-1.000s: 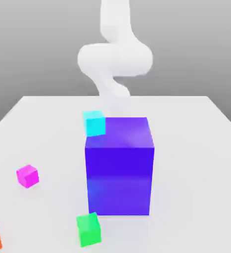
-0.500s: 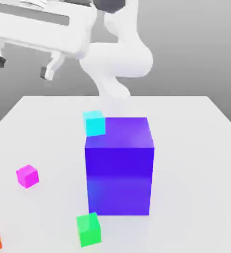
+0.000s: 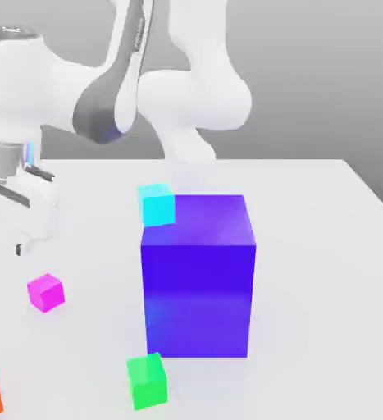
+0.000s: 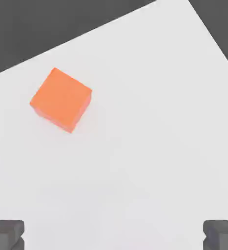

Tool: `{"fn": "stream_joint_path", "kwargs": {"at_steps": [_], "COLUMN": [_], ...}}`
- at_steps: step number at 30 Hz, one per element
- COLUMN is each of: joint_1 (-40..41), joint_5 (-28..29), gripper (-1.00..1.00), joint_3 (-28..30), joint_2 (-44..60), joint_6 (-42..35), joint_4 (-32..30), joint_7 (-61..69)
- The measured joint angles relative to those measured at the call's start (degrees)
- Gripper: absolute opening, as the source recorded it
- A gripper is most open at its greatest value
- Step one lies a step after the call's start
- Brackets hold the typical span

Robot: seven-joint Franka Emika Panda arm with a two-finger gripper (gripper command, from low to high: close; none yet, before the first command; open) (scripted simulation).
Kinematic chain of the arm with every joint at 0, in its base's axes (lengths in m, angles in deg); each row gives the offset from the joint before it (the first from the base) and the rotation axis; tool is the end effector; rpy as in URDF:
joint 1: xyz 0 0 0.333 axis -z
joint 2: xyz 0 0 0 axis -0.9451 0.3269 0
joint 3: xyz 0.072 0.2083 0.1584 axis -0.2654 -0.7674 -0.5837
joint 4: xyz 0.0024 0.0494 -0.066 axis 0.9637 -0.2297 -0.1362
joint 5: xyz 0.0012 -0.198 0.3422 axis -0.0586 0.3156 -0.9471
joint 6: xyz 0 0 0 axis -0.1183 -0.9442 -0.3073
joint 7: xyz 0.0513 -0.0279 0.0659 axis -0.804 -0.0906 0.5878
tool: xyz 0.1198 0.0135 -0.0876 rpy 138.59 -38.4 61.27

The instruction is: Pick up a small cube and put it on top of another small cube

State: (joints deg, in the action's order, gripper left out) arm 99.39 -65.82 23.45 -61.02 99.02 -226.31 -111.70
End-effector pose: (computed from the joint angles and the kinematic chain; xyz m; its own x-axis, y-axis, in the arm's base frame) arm 0.3241 -0.2802 0.1879 0.2088 -0.9637 0.1664 -0.9765 -0.2148 -0.0185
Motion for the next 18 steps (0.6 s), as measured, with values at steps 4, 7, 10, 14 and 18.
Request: {"fn": "stream_joint_path", "kwargs": {"at_steps": [4, 7, 10, 14, 18], "joint_1": [2.44, 4.54, 4.92, 6.98, 10.76], "joint_5": [-5.61, -13.24, -20.17, -26.96, -31.11], "gripper": [0.0, 0.0, 0.0, 0.0, 0.0], "joint_3": [2.3, 2.4, 1.0, -2.62, -7.38], "joint_2": [4.3, 7.38, 10.6, 15.38, 20.42], "joint_6": [3.69, 6.33, 8.95, 12.61, 16.54], "joint_4": [-3.16, -5.5, -5.93, -4.87, -3.85], "joint_7": [4.94, 11.04, 16.11, 20.89, 24.12]}}
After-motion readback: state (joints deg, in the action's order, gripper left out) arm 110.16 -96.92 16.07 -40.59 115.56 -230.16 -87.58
